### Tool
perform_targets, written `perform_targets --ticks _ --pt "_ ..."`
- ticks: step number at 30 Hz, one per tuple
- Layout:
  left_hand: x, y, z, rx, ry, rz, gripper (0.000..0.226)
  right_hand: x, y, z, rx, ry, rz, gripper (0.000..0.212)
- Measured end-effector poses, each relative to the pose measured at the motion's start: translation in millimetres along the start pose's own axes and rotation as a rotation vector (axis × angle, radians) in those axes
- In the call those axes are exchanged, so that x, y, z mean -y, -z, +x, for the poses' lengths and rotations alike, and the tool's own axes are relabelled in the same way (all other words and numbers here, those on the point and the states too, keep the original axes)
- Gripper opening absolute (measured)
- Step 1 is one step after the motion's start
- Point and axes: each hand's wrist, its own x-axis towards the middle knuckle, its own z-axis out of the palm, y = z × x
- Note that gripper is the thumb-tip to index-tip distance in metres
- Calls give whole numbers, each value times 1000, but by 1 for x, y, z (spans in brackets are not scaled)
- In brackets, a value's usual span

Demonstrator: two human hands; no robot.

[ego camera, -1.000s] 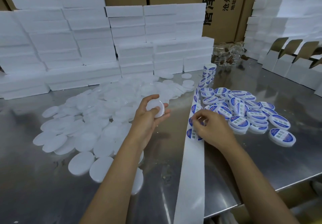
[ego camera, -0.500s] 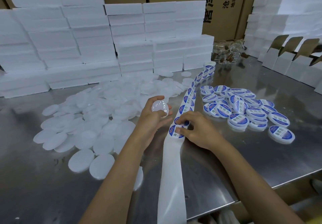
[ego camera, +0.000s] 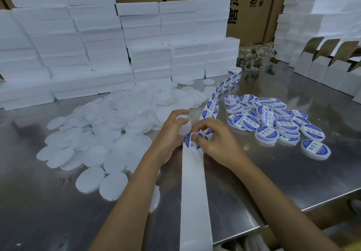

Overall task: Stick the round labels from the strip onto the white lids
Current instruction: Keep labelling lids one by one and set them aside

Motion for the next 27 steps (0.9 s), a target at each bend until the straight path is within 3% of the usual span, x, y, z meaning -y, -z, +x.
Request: perform_targets --ticks 4,6,12,16,27 --pt "0 1 2 1 47 -71 20 8 8 2 -152 -194 527 13" --pt "-2 4 0 22 97 -180 20 9 12 5 -173 -255 665 17" --pt "-2 13 -2 36 177 -546 45 15 -4 27 -44 -316 566 28" --pt "-3 12 -1 0 207 -651 45 16 -19 30 -54 -293 502 28" --pt "-9 0 -3 -17 163 -576 46 12 -24 30 -97 -242 373 33"
